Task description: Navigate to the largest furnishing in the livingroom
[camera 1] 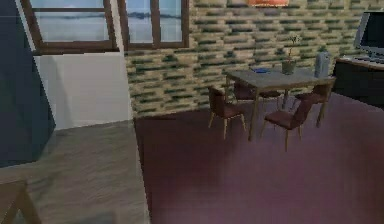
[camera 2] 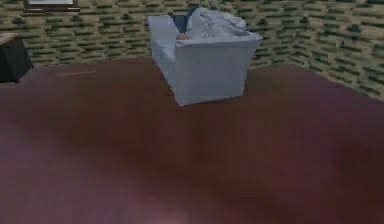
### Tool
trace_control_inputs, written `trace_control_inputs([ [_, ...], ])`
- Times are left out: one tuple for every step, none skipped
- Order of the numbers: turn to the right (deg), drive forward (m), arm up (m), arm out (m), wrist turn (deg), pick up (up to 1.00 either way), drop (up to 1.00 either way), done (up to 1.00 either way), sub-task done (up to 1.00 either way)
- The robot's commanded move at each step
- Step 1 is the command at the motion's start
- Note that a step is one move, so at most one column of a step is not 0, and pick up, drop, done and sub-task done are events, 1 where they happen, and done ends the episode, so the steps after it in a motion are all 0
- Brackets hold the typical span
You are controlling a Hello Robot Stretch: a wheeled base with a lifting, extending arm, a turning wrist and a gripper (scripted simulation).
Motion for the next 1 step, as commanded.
trace_control_inputs([
  [0.0, 1.0, 0.0, 0.0, 0.0, 0.0, 0.0, 0.0, 0.0],
])
